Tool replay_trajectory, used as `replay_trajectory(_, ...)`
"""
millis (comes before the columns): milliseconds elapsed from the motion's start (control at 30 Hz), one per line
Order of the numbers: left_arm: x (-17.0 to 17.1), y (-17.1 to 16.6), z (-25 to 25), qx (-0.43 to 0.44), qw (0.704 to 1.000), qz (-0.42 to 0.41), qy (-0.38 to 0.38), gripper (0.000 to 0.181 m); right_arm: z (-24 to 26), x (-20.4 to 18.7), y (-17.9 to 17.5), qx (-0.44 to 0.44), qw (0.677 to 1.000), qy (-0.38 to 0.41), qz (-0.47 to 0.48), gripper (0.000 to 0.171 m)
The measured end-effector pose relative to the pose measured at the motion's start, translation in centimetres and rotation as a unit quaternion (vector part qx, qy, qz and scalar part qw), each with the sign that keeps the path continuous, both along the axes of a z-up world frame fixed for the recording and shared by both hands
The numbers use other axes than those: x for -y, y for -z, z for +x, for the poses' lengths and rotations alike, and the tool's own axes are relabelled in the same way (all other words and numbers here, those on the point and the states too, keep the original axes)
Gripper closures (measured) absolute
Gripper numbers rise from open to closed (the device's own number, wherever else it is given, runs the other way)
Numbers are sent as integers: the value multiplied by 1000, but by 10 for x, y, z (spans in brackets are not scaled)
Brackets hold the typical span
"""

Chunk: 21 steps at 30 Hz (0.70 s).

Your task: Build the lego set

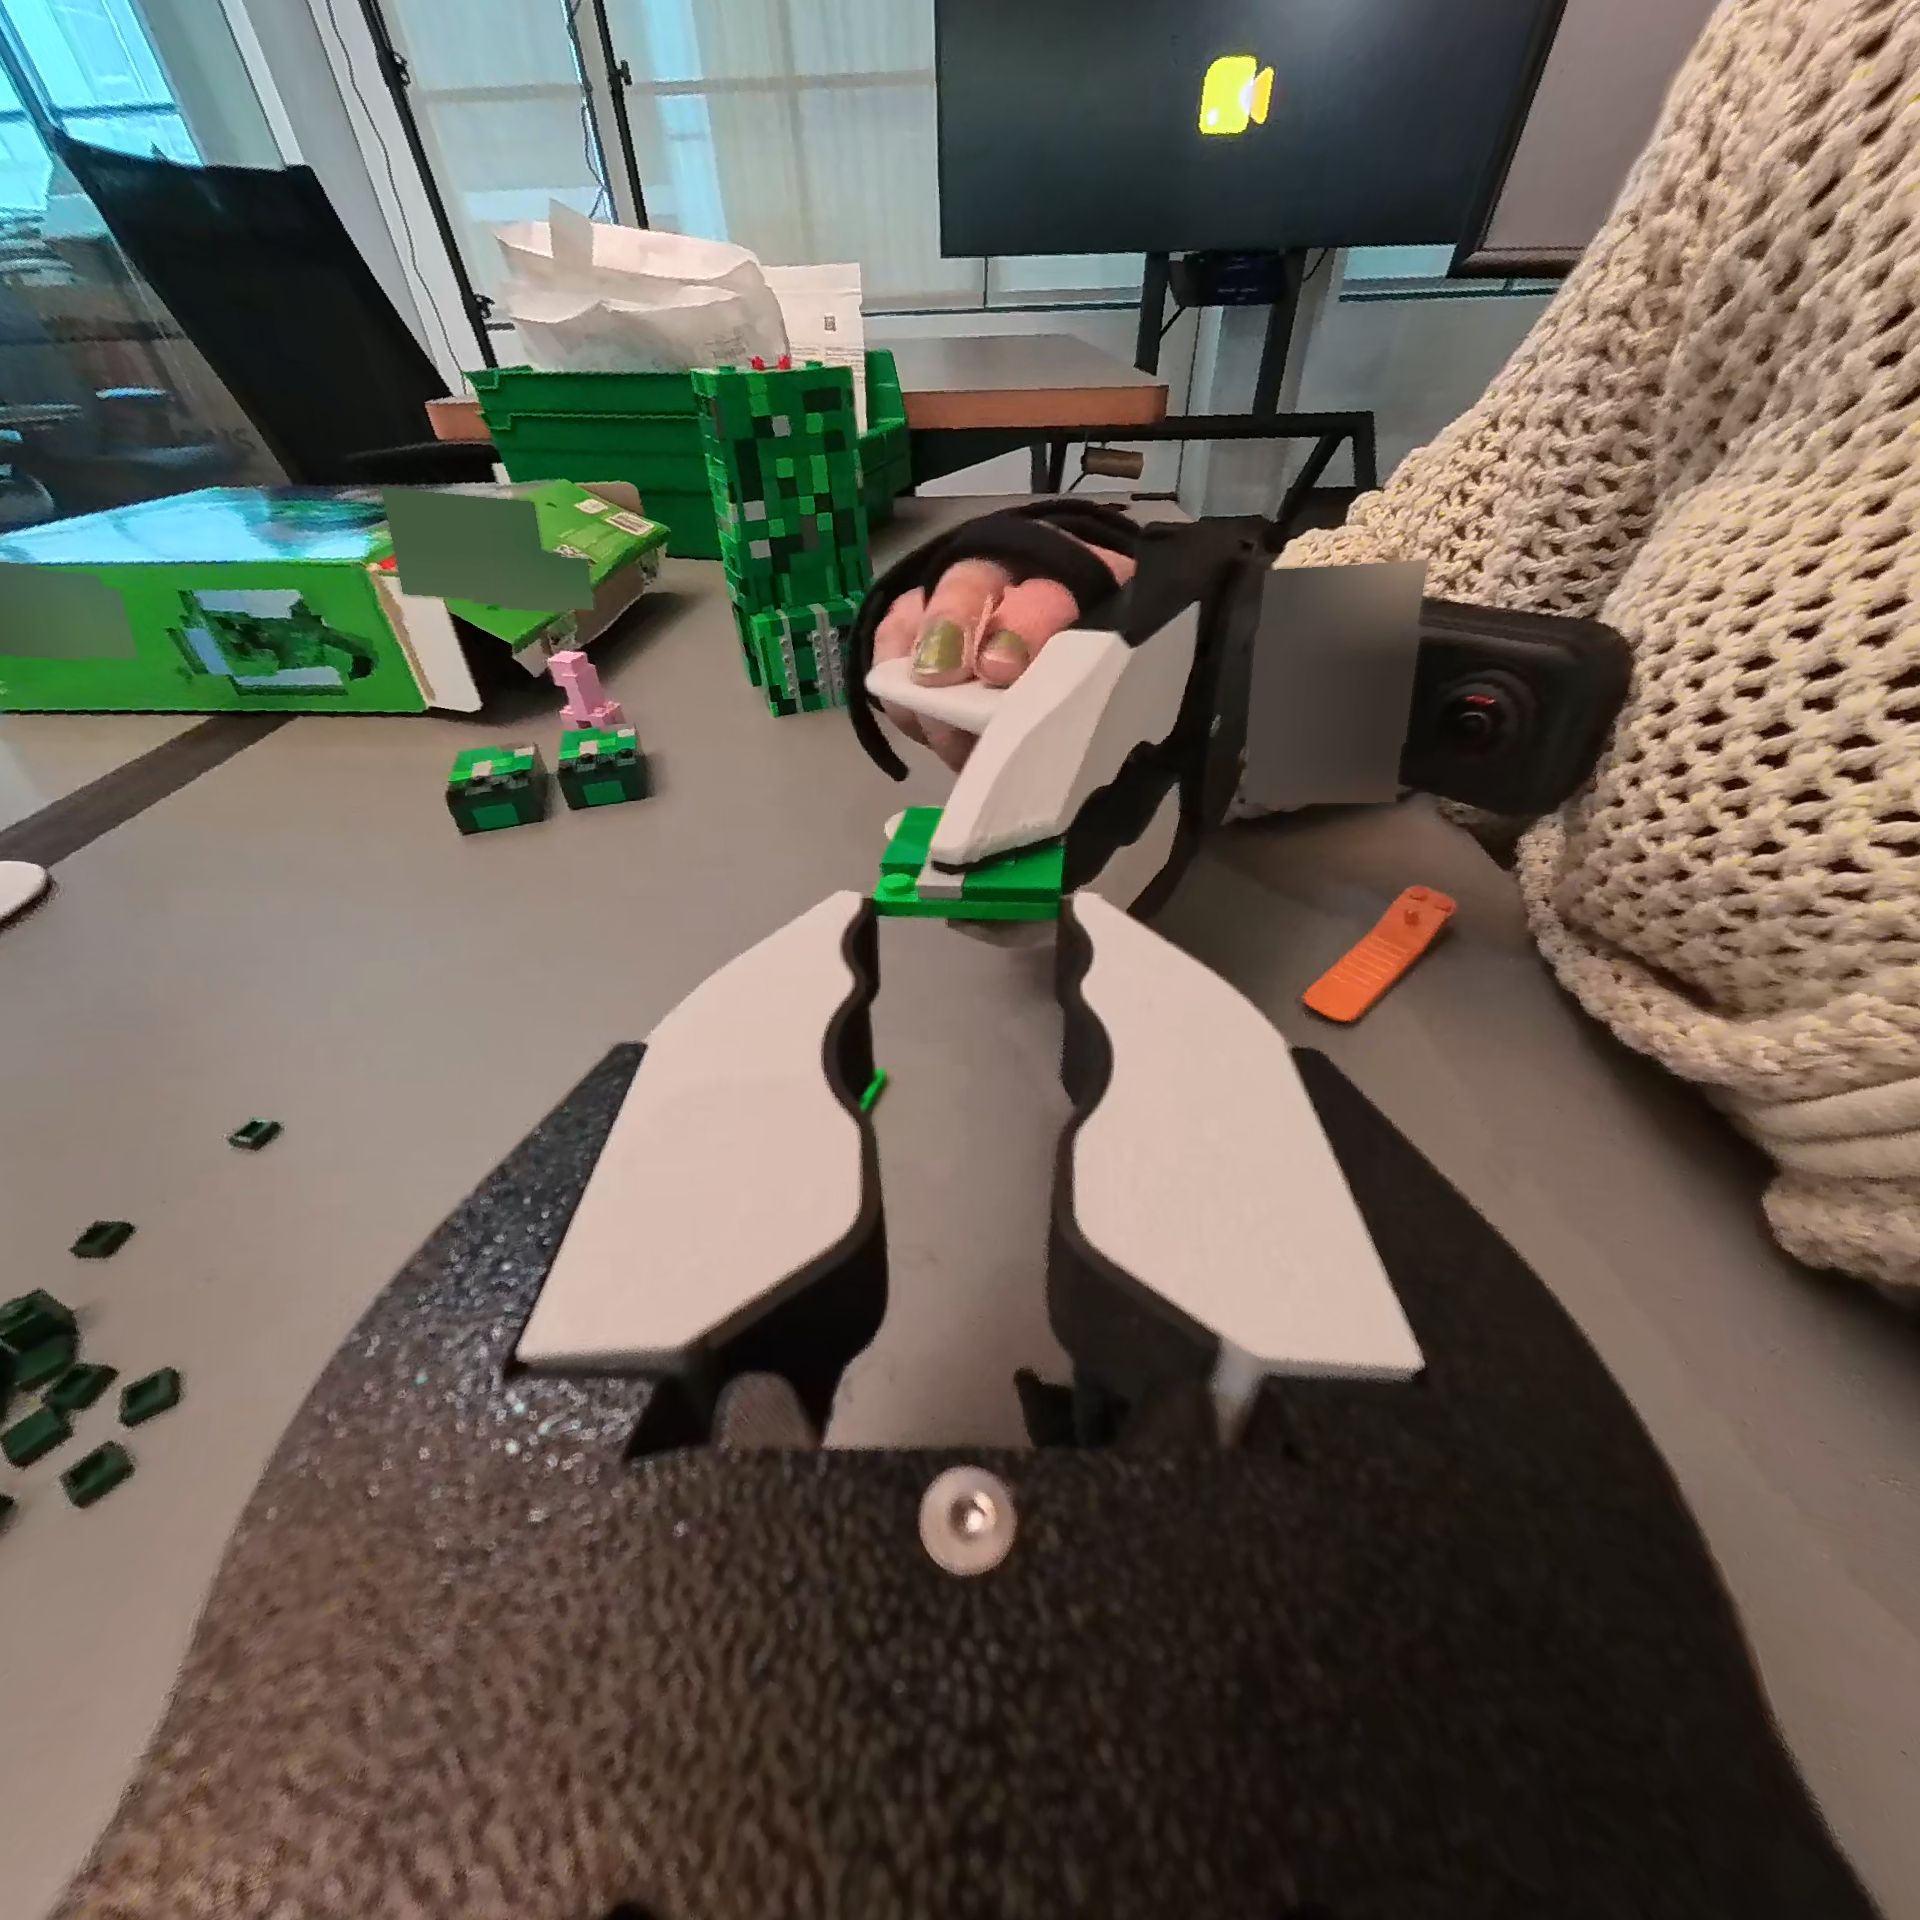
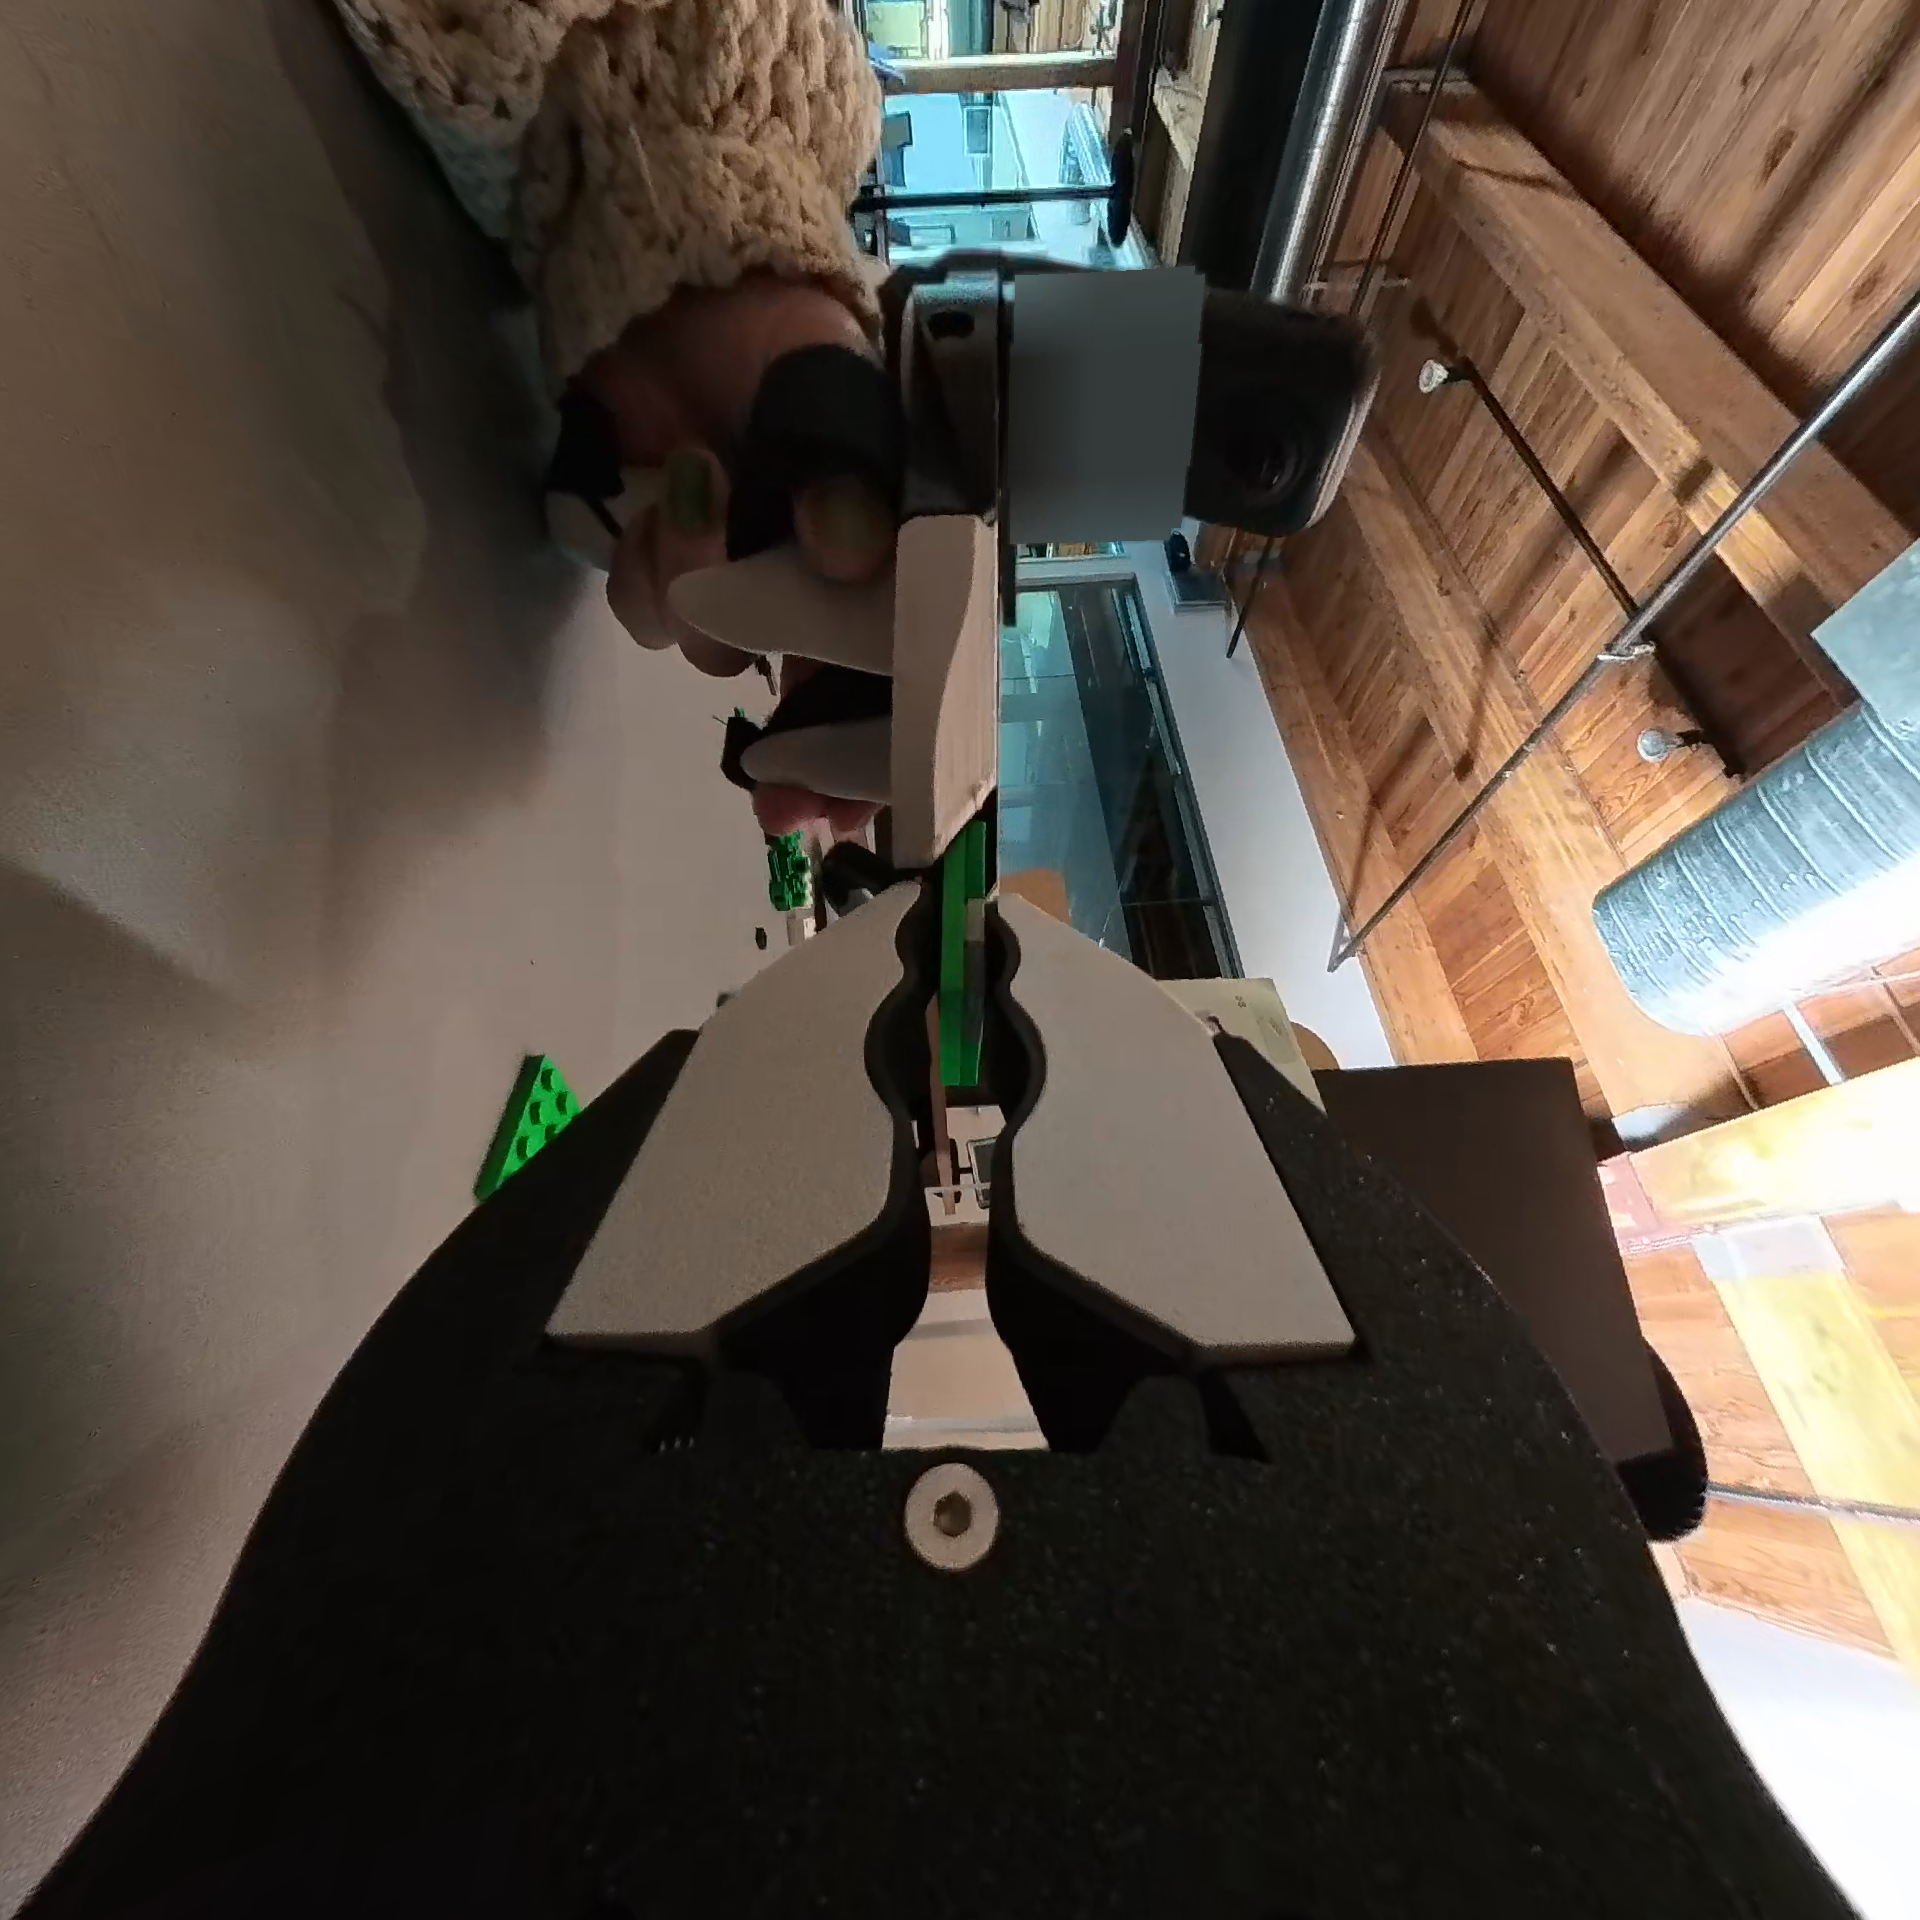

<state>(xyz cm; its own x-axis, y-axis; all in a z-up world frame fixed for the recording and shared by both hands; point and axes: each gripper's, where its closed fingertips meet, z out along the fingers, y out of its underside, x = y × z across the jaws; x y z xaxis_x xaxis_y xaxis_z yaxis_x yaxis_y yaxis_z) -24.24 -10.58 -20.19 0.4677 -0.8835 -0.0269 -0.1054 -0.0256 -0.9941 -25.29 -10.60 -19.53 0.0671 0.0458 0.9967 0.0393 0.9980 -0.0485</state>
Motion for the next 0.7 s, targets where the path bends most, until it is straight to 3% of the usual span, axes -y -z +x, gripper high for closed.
replay_trajectory(133,0,0,-1,4,1000,-4,2,148,0,0,1,1,1000,-1,-4,164)
replay_trajectory(200,-1,-3,-3,13,1000,5,-7,148,1,-3,2,4,1000,0,-22,155)
replay_trajectory(333,-8,-8,-16,30,999,17,-36,148,9,-23,-8,-19,990,-1,-141,142)
replay_trajectory(400,-10,-9,-22,23,998,36,-52,148,15,-46,-13,-36,966,7,-254,140)
replay_trajectory(500,-15,-8,-27,-6,993,78,-86,148,24,-89,-13,-63,906,21,-418,130)
replay_trajectory(600,-18,-9,-29,-17,989,100,-108,148,28,-112,-13,-87,852,17,-517,125)
replay_trajectory(700,-20,-11,-32,-8,987,107,-119,148,31,-122,-18,-110,826,12,-553,127)
